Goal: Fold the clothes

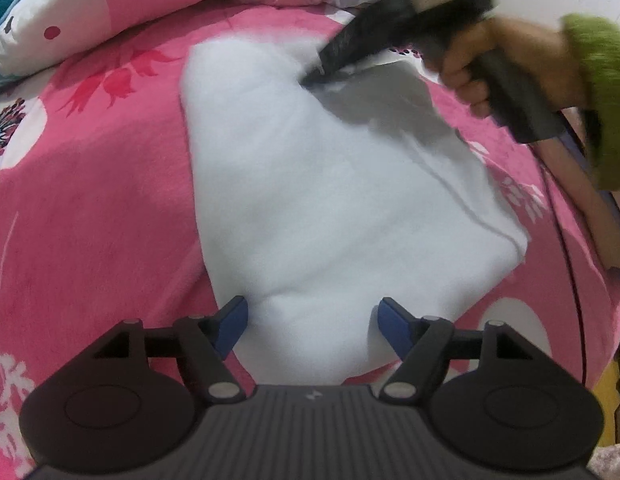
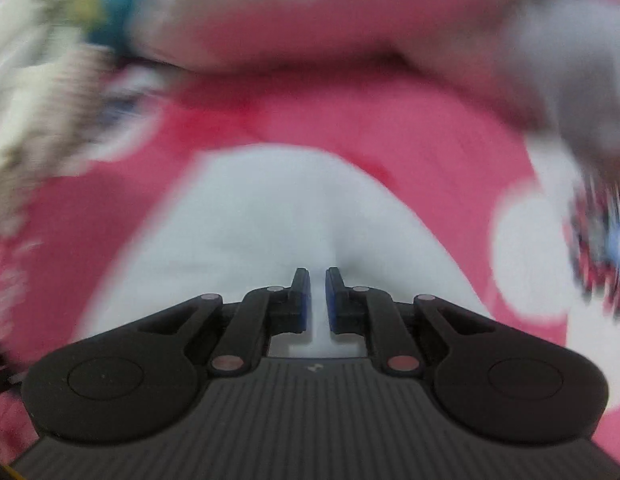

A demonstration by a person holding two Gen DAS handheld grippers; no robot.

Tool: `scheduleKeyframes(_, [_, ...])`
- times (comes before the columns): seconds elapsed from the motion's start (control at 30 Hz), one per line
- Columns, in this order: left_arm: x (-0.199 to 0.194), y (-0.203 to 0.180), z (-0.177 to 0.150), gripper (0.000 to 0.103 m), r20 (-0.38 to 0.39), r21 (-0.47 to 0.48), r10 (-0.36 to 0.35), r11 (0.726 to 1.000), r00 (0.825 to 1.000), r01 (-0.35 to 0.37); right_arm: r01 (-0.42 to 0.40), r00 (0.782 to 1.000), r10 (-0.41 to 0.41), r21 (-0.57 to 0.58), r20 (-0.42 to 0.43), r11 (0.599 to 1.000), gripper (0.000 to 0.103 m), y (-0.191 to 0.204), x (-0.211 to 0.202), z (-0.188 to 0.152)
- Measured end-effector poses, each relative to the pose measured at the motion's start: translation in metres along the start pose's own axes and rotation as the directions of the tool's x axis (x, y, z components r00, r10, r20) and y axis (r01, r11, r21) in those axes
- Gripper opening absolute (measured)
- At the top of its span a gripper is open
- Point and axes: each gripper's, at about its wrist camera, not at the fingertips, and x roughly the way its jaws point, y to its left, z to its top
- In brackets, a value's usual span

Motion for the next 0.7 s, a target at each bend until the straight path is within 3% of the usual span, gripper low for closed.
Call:
scheduleKeyframes(0.13, [0.000, 0.003, 0.000, 0.073, -0.003, -0.017, -0.010, 1.000, 1.000, 0.010, -0.030, 0.994, 0.032, -0.019, 0.104, 0.999, 0.011, 0.007, -0.034, 0.012])
scheduleKeyframes(0.2, [0.000, 0.005, -0.001, 0.073, -0.005, -0.026, -0.015, 1.000, 1.000, 0.015, -0.093, 0.986, 0.098, -0.041, 0.137, 0.995, 0.011, 0.016, -0.043, 0.021])
scheduleKeyframes(0.27, [-0.001, 0.006, -0.001, 0.073, -0.007, -0.035, -0.020, 0.999, 1.000, 0.020, -0.186, 0.973, 0.192, -0.060, 0.126, 0.981, 0.011, 0.028, -0.035, 0.028])
scheduleKeyframes(0.33, [-0.001, 0.008, -0.001, 0.073, -0.008, -0.044, -0.025, 0.999, 1.000, 0.024, -0.226, 0.970, 0.232, -0.081, 0.075, 0.971, 0.011, 0.042, -0.007, 0.034])
scheduleKeyframes(0.4, [0.000, 0.007, -0.003, 0.074, -0.008, -0.039, -0.021, 0.999, 1.000, 0.020, -0.226, 0.972, 0.227, -0.032, 0.051, 0.974, 0.011, 0.044, 0.022, 0.037])
scheduleKeyframes(0.5, [0.000, 0.007, -0.006, 0.074, -0.006, -0.042, -0.019, 0.999, 1.000, 0.019, -0.236, 0.971, 0.227, 0.163, 0.070, 0.958, 0.010, 0.022, 0.045, 0.038])
scheduleKeyframes(0.57, [0.000, 0.009, -0.006, 0.074, -0.003, -0.054, -0.027, 0.998, 1.000, 0.027, -0.233, 0.971, 0.214, 0.219, 0.107, 0.948, 0.012, 0.015, 0.031, 0.043])
scheduleKeyframes(0.7, [-0.001, 0.014, -0.009, 0.074, 0.002, -0.065, -0.047, 0.997, 0.999, 0.048, -0.181, 0.973, 0.141, 0.228, 0.181, 0.957, 0.012, 0.001, -0.021, 0.040])
